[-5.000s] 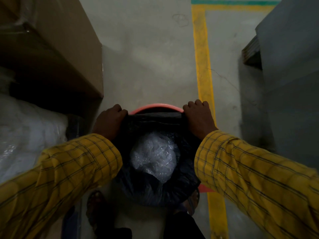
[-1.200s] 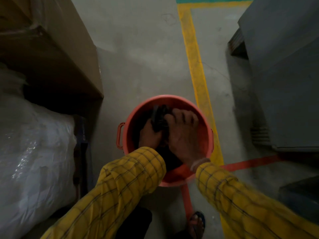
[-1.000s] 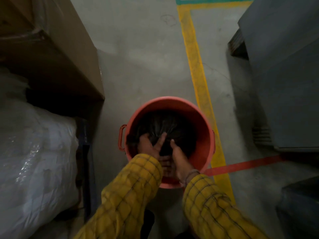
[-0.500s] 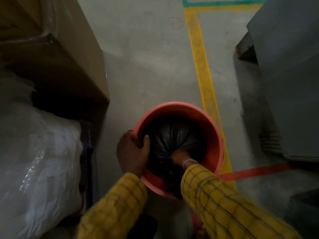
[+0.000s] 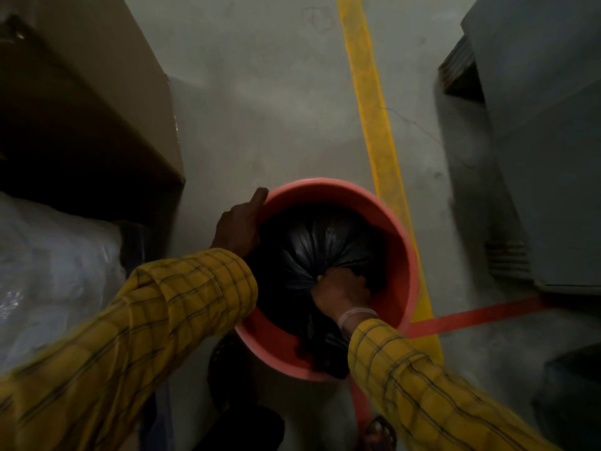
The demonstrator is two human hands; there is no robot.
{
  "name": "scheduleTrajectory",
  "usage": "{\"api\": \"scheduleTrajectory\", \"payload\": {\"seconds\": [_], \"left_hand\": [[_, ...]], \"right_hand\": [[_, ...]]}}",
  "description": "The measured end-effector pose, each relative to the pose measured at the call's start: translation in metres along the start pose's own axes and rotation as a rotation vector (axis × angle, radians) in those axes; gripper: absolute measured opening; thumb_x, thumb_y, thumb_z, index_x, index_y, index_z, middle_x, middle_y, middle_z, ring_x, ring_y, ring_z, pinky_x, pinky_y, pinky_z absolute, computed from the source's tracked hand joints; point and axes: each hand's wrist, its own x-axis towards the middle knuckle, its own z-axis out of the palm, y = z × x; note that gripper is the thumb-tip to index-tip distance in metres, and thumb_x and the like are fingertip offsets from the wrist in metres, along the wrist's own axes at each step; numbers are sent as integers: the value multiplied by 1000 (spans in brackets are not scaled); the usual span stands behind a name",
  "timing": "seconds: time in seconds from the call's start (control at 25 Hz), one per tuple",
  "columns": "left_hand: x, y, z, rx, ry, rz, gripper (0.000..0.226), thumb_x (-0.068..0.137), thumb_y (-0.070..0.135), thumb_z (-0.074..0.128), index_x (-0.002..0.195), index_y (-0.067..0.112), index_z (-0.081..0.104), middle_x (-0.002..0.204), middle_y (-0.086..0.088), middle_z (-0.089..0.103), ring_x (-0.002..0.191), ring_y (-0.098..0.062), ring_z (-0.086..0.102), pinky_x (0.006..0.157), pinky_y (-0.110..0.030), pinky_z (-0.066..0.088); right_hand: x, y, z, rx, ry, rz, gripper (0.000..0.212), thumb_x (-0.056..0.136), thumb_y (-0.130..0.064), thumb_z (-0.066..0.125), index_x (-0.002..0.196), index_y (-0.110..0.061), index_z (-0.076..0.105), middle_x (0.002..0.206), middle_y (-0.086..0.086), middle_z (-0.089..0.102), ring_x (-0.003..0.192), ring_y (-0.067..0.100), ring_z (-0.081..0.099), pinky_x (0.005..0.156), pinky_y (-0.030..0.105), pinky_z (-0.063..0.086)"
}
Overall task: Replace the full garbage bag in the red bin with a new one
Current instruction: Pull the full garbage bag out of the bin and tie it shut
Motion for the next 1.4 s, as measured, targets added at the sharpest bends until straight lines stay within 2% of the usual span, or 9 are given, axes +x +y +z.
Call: {"api": "scheduleTrajectory", "payload": {"seconds": [0.16,0.4,0.48,0.64,0.84,1.04,1.16,1.32,1.4], "left_hand": [[-2,1,-1,16,-20,7,80,72,10,63,145,24,32,109,-21,66,96,-47,64,78,-47,50],[-2,3,2,18,14,-23,78,74,11,61,143,28,31,102,-23,67,91,-47,66,73,-44,50],[-5,5,3,31,-1,-14,80,74,11,62,146,27,30,105,-21,67,92,-46,66,74,-44,50],[-4,9,10,38,-13,6,82,75,14,63,148,25,28,108,-19,66,94,-45,65,76,-46,50],[-9,1,8,64,-17,-14,87,73,13,64,150,28,26,111,-20,66,99,-45,64,80,-46,50],[-14,5,3,35,21,-9,80,77,15,61,148,27,26,107,-20,67,95,-45,65,78,-44,49],[-19,10,5,9,47,-57,70,81,20,60,144,25,27,99,-19,67,88,-45,66,75,-45,49],[-22,17,5,20,74,-149,61,83,21,60,136,25,30,94,-22,66,85,-47,65,68,-42,43],[-19,15,1,33,67,-169,57,85,22,59,134,23,32,91,-22,65,85,-46,65,68,-41,40]], "right_hand": [[19,16,-31,286,-7,5,43,98,-31,53,120,4,65,133,26,61,123,41,58,100,35,47],[-9,16,-15,110,34,-283,45,102,-32,47,109,6,69,120,26,68,116,38,61,94,35,46],[1,35,-26,162,25,-242,46,103,-34,47,108,5,70,120,26,68,117,38,62,95,35,46],[24,51,-50,306,36,10,49,103,-36,45,117,6,69,128,28,64,124,39,58,98,35,44],[-8,28,-32,282,58,-194,47,103,-34,47,110,6,70,121,27,67,118,39,60,94,34,44],[3,71,-69,287,23,-141,45,107,-29,39,113,4,70,120,30,67,117,39,62,95,39,44],[-15,51,-74,347,137,-201,44,103,-31,48,100,6,72,110,29,70,109,40,64,85,38,45],[-47,18,-61,310,151,-303,44,101,-31,51,104,9,69,117,29,67,115,39,59,94,37,41],[-57,24,-69,323,172,-307,44,100,-32,51,101,8,69,116,29,66,114,39,58,93,37,40]]}}
